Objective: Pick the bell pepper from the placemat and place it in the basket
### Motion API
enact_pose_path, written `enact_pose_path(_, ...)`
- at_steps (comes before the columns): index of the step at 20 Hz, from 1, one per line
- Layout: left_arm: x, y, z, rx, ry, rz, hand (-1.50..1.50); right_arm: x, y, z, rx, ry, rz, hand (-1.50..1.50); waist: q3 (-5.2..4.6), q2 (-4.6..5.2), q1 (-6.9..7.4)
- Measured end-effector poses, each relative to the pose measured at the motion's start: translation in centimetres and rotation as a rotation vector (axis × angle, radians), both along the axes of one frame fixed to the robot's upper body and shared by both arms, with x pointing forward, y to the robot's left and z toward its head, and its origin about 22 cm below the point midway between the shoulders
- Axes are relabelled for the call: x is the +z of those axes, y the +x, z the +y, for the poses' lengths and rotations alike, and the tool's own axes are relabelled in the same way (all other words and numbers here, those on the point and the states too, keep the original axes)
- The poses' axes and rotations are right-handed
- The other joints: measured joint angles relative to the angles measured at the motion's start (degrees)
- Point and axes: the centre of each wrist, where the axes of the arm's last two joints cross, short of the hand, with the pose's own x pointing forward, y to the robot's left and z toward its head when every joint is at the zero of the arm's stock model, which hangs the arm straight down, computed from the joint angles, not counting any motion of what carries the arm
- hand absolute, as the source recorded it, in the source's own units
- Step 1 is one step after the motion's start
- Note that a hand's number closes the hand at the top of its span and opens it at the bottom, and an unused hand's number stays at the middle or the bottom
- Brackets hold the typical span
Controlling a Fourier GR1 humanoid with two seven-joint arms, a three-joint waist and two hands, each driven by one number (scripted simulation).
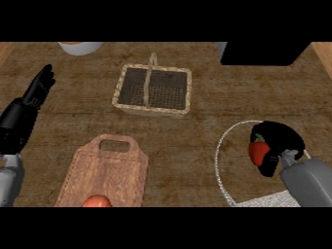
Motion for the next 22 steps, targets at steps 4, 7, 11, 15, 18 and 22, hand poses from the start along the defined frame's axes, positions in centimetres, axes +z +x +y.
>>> enact_pose_path(4, 0.1, 0.0, -0.4, -0.011, -0.006, -0.002, 0.00, 3.7, 3.3, -3.8, 0.052, -0.019, -0.123, 1.50, 0.32, 0.41, 0.61)
enact_pose_path(7, 0.2, 0.3, -0.1, -0.011, -0.008, -0.005, 0.00, 5.3, 4.8, -5.8, 0.085, -0.039, -0.217, 1.50, 0.40, 0.54, 0.64)
enact_pose_path(11, 0.2, 0.1, -0.9, -0.016, -0.006, -0.003, 0.00, 8.0, 6.8, -6.5, 0.081, -0.063, -0.353, 1.50, 0.43, 0.53, 0.62)
enact_pose_path(15, -0.4, -0.2, -0.8, -0.004, 0.000, 0.001, 0.00, 11.9, 7.8, -6.3, 0.052, 0.019, -0.560, 1.50, 0.46, 0.32, 0.12)
enact_pose_path(18, -0.4, -0.4, -0.7, -0.001, -0.004, 0.006, 0.00, 15.5, 8.2, -5.7, 0.030, 0.173, -0.733, 1.50, 0.48, 0.10, -0.07)
enact_pose_path(22, -0.5, -0.3, -0.4, 0.003, -0.004, 0.005, 0.00, 20.4, 8.4, -4.5, 0.053, 0.429, -0.900, 1.50, 0.46, -0.03, -0.39)
